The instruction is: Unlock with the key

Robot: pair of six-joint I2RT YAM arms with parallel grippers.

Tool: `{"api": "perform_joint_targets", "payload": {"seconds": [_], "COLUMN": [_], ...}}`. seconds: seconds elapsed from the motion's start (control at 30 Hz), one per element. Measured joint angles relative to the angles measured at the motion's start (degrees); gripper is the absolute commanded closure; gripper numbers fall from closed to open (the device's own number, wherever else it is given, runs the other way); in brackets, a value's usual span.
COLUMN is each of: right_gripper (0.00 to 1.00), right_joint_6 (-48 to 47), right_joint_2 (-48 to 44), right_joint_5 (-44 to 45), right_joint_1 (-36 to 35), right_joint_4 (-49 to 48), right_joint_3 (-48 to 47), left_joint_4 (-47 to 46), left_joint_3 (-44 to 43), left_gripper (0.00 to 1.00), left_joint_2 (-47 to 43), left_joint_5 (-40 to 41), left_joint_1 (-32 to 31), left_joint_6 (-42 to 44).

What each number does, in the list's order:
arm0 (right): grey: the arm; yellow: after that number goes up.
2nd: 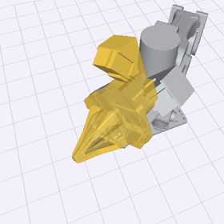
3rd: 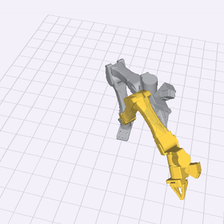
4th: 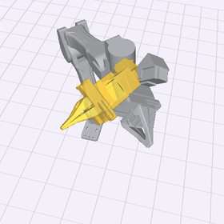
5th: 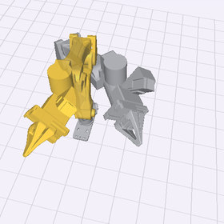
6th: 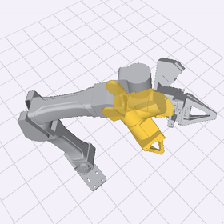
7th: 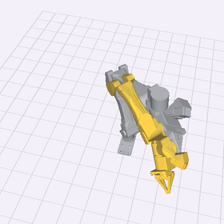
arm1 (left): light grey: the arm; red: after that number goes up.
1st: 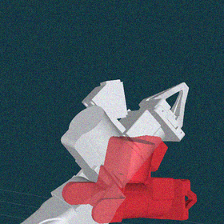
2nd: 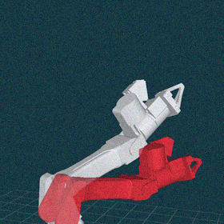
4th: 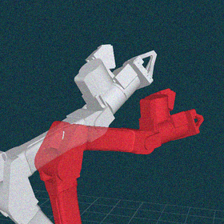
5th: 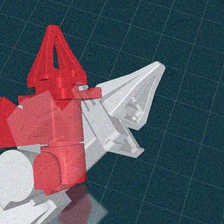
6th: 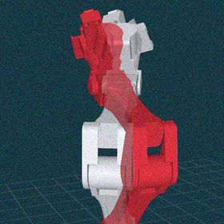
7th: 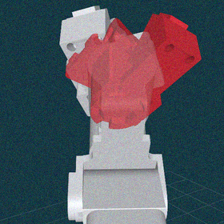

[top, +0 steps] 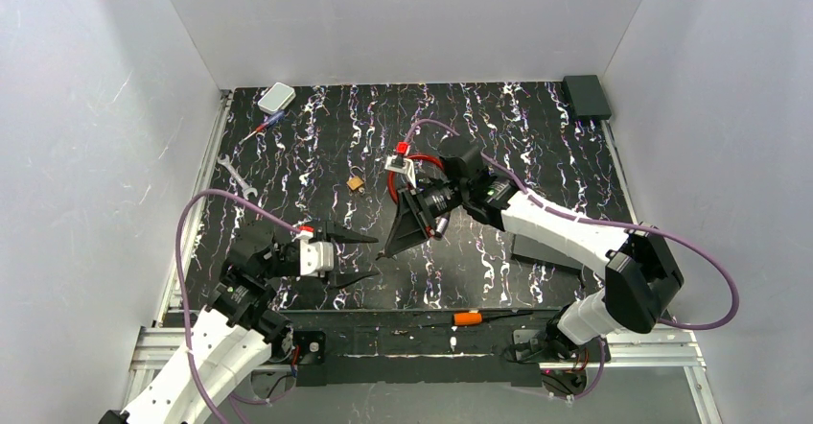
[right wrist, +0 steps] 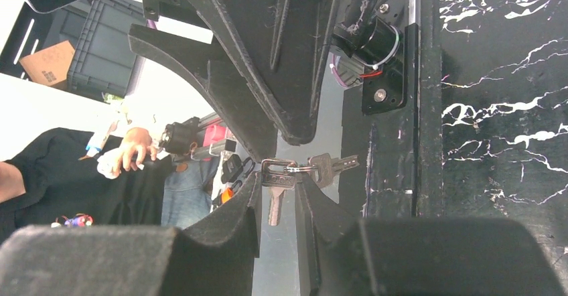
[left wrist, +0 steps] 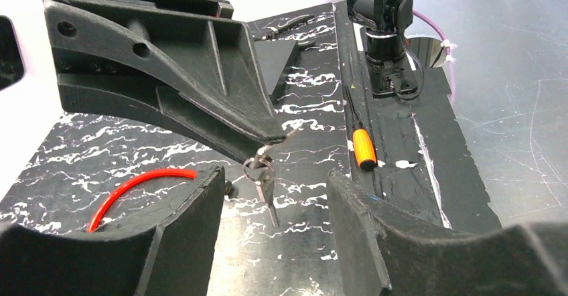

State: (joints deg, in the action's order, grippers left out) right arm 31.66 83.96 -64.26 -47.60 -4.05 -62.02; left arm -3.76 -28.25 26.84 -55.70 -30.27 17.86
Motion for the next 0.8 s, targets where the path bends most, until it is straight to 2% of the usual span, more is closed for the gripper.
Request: {"api": "perform_joint_targets", "payload": {"seconds": [0.33,0.8], "right_gripper": [0.99,0.99], "right_joint_6": [0.0,1.2], "right_joint_2": [0.0,0.0], "right_joint_5": [-0.4,-0.8], "right_joint_1": [-1.2,-1.7], "right_joint_4": [-0.8,-3.4], "right_joint_3": [0.0,0.0], "left_joint_4": [-6.3,-9.7], "left_joint_3": [0.0,0.7], "left_gripper": [0.52,0.61], "left_joint_2": [2.2,3.4], "left_joint_5": [-0.1,-1.3], "left_joint_1": [-0.7,-1.0], "left_joint_6": [-1.7,-2.9]}}
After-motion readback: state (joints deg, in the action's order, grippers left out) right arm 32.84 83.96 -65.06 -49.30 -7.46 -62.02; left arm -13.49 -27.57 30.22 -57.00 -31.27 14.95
